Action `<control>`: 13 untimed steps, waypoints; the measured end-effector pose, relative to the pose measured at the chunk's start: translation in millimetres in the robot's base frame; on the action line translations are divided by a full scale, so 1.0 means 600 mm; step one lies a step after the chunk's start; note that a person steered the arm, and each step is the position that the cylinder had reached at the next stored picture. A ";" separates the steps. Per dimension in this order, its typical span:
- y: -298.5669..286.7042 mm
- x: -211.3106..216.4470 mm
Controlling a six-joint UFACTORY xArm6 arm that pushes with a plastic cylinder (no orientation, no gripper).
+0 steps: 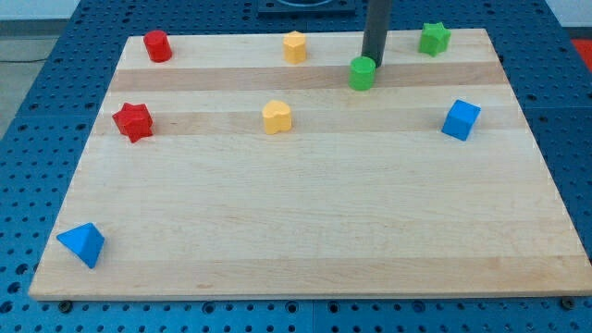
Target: Move the green circle to the bottom center of the board
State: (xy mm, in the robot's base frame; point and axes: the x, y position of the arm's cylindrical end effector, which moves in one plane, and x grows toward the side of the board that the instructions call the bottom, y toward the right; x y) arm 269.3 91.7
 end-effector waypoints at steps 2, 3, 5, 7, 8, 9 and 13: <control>-0.032 0.043; -0.032 0.067; -0.032 0.140; -0.078 0.207; -0.132 0.233; -0.161 0.261; -0.272 0.308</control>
State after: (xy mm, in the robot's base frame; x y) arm 454.3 -71.5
